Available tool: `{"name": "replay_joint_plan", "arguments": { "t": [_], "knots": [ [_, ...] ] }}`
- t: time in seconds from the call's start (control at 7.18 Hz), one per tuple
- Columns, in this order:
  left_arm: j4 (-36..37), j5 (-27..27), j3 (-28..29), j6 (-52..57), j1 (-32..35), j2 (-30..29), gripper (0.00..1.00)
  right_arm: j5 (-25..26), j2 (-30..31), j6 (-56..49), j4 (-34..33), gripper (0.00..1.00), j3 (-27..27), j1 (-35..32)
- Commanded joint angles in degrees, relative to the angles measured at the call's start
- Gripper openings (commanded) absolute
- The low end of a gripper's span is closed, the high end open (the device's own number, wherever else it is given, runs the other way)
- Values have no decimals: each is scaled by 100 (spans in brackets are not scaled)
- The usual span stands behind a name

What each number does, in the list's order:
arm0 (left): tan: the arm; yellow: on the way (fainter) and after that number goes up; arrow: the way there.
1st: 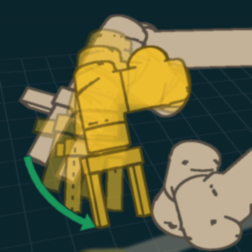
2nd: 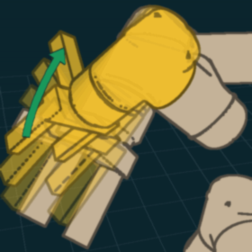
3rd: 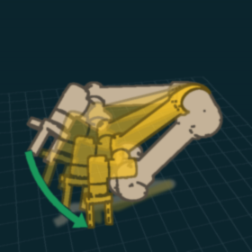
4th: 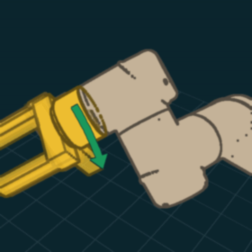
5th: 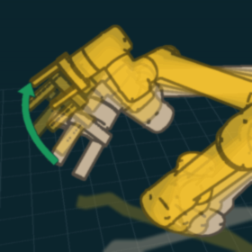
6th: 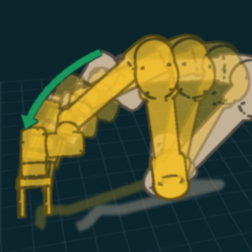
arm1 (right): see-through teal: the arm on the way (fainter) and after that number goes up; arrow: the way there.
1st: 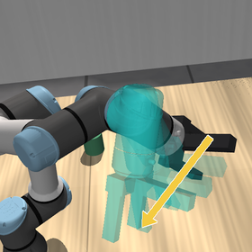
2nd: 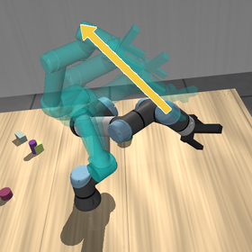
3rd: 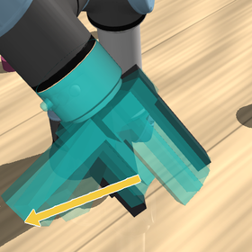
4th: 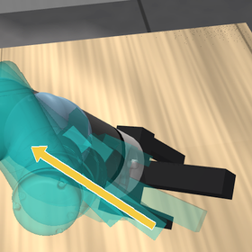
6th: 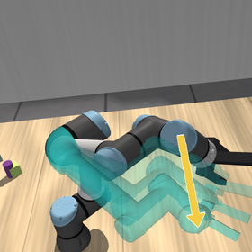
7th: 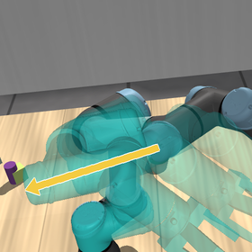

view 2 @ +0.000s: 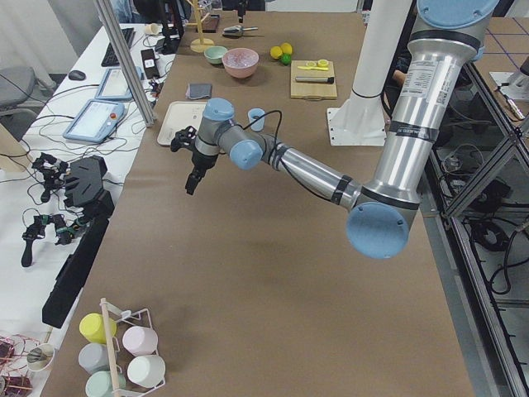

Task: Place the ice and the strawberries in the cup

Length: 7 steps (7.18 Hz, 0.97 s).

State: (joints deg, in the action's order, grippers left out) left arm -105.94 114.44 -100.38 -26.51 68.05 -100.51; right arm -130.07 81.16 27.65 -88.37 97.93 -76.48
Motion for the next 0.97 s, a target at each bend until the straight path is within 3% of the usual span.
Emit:
{"name": "replay_joint_plan", "arguments": {
  "t": [0.0,0.28,0.42,0.84],
  "knots": [
    [21,465,1,1457,1170,881,98,-27,206,-668,4,99,-307,-356],
    [30,822,-25,1606,1509,1244,98,-150,365,-2119,4,99,-1001,-1138],
    [30,1226,27,1606,1501,1262,98,-150,601,-2184,39,99,-1021,-1306],
    [169,1274,176,1910,1579,1385,98,-124,691,-2167,21,99,-1021,-1642]
  ]
}}
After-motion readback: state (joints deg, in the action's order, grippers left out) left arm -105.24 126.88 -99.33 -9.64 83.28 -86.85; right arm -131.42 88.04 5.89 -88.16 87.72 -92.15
